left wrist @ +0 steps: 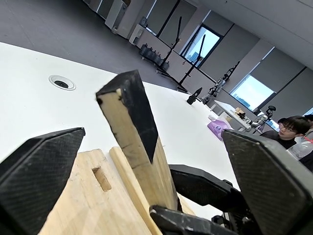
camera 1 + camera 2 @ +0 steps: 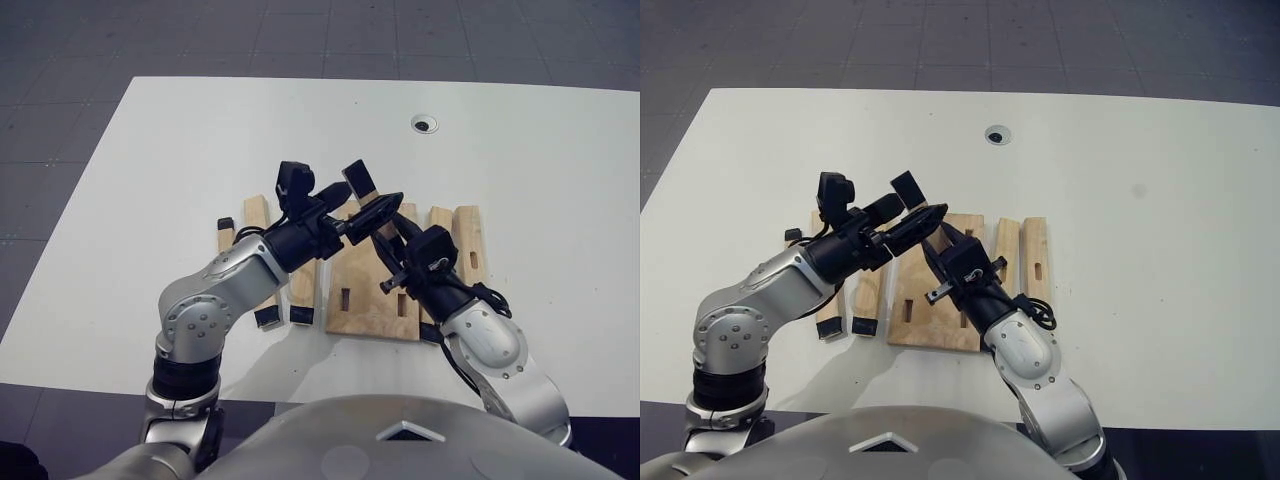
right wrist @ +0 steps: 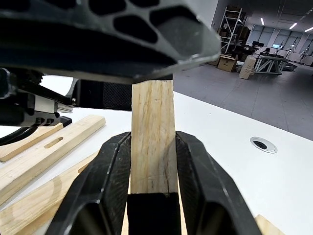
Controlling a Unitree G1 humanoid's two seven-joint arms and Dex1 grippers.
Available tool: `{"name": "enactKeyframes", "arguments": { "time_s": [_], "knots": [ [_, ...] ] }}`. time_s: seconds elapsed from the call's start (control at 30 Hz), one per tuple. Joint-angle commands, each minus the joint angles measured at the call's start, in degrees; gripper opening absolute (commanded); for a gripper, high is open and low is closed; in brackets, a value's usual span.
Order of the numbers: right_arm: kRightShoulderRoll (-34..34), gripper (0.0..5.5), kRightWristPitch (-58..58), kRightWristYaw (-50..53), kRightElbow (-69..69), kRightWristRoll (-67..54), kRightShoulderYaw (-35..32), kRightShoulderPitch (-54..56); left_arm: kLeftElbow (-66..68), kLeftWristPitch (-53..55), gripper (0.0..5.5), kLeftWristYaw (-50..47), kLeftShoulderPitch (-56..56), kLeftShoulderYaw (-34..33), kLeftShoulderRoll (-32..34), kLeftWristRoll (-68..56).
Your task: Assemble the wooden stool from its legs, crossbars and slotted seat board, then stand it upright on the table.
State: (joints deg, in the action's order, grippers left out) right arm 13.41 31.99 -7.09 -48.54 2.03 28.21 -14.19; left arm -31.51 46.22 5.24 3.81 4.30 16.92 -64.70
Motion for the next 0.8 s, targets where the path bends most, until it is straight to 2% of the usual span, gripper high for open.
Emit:
{"name": "enactKeyframes", "arguments": {
  "time_s": [0.03, 0.17, 0.27, 0.8],
  "knots": [
    [-0.85, 1.29, 1.1, 0.12, -0.75, 0.24, 0.49, 0.04, 1.23, -0.08, 5.17, -0.21, -0.52, -1.13, -1.6, -0.82],
    [-1.13, 1.29, 1.37, 0.13, -0.76, 0.44, 0.81, -0.09, 1.75, 0.69, 5.17, -0.11, -0.77, -1.69, -2.41, -1.72],
    [-1.31, 1.29, 1.51, 0.16, -0.59, 0.57, 1.04, -0.06, 2.25, 1.26, 4.87, 0.18, -1.28, -1.93, -2.88, -3.39],
    [-1.45, 1.29, 1.92, -0.08, -0.28, 0.85, 2.08, 0.29, 1.87, 3.68, 2.26, -0.35, -2.25, -2.45, -2.38, -7.62]
  ]
}}
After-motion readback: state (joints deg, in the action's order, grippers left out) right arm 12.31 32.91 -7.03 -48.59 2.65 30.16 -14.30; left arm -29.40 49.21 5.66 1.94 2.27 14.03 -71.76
